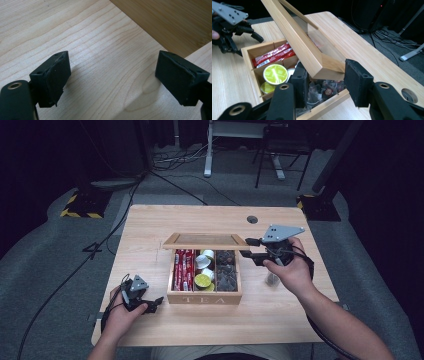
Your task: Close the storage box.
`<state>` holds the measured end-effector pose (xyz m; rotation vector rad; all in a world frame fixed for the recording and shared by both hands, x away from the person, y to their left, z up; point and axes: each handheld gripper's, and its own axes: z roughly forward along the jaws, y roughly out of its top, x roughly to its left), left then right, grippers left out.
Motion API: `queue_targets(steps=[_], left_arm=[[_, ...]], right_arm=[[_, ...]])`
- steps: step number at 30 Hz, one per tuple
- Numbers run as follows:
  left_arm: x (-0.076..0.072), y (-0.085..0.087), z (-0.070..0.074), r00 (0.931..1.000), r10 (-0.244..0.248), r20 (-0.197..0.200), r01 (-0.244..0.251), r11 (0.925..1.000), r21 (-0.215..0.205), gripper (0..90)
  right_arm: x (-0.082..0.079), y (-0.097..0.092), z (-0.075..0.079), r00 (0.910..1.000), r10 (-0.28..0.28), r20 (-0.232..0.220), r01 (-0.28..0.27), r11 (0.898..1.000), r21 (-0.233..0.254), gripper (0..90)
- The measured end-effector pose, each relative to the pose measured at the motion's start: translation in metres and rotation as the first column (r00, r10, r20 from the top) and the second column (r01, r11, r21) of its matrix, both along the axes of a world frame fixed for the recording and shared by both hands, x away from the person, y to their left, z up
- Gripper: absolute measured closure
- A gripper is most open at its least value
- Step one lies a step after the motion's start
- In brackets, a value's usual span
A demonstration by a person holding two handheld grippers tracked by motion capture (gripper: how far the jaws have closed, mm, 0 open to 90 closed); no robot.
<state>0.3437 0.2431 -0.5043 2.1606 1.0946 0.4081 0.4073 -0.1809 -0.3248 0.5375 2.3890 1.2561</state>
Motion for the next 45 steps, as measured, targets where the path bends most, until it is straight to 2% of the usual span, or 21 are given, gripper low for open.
queue_targets(steps=[6, 18, 24, 32, 34, 38, 42, 43, 44, 45], left_arm=[[0.000, 0.000, 0.000, 1.0000, 0.003, -0.001, -0.003, 1.0000, -0.001, 13.5], [0.000, -0.001, 0.000, 1.0000, 0.005, 0.000, -0.005, 1.0000, -0.002, 13.4], [0.000, -0.001, 0.000, 1.0000, 0.005, 0.000, -0.005, 1.0000, -0.001, 13.4], [0.000, -0.001, 0.000, 1.0000, 0.007, 0.000, -0.007, 1.0000, -0.001, 13.4], [0.000, -0.001, 0.000, 1.0000, 0.006, 0.000, -0.006, 1.0000, -0.002, 13.4], [0.000, -0.001, 0.000, 1.0000, 0.007, -0.001, -0.007, 1.0000, -0.004, 13.4], [0.000, -0.001, 0.000, 1.0000, 0.008, -0.002, -0.008, 1.0000, -0.004, 13.4], [0.000, -0.001, 0.000, 1.0000, 0.008, -0.002, -0.008, 1.0000, -0.002, 13.3], [0.000, -0.001, 0.000, 1.0000, 0.007, -0.002, -0.007, 1.0000, -0.001, 13.4], [0.000, -0.001, 0.000, 1.0000, 0.007, -0.002, -0.007, 1.0000, -0.001, 13.4]], right_arm=[[-0.010, -0.001, -0.011, 0.9997, 0.003, -0.022, -0.003, 1.000, 0.011, 52.0], [-0.027, -0.002, -0.035, 0.9995, 0.005, -0.030, -0.006, 1.000, -0.024, 49.3], [-0.030, -0.004, -0.049, 0.9979, 0.008, -0.064, -0.009, 1.000, -0.015, 46.7], [-0.038, -0.002, -0.061, 0.9992, -0.002, -0.040, 0.000, 0.999, -0.050, 46.8], [-0.040, -0.003, -0.065, 0.9988, -0.007, -0.048, 0.005, 0.999, -0.051, 50.7], [-0.039, -0.005, -0.073, 0.9975, -0.005, -0.071, 0.003, 0.999, -0.036, 52.4], [-0.041, -0.003, -0.079, 0.9984, -0.016, -0.054, 0.013, 0.998, -0.062, 53.4], [-0.041, -0.003, -0.081, 0.9981, -0.015, -0.059, 0.012, 0.998, -0.063, 54.0], [-0.041, -0.003, -0.083, 0.9969, -0.001, -0.078, -0.003, 0.999, -0.052, 62.0], [-0.041, -0.003, -0.085, 0.9938, 0.021, -0.109, -0.025, 0.999, -0.031, 62.9]])
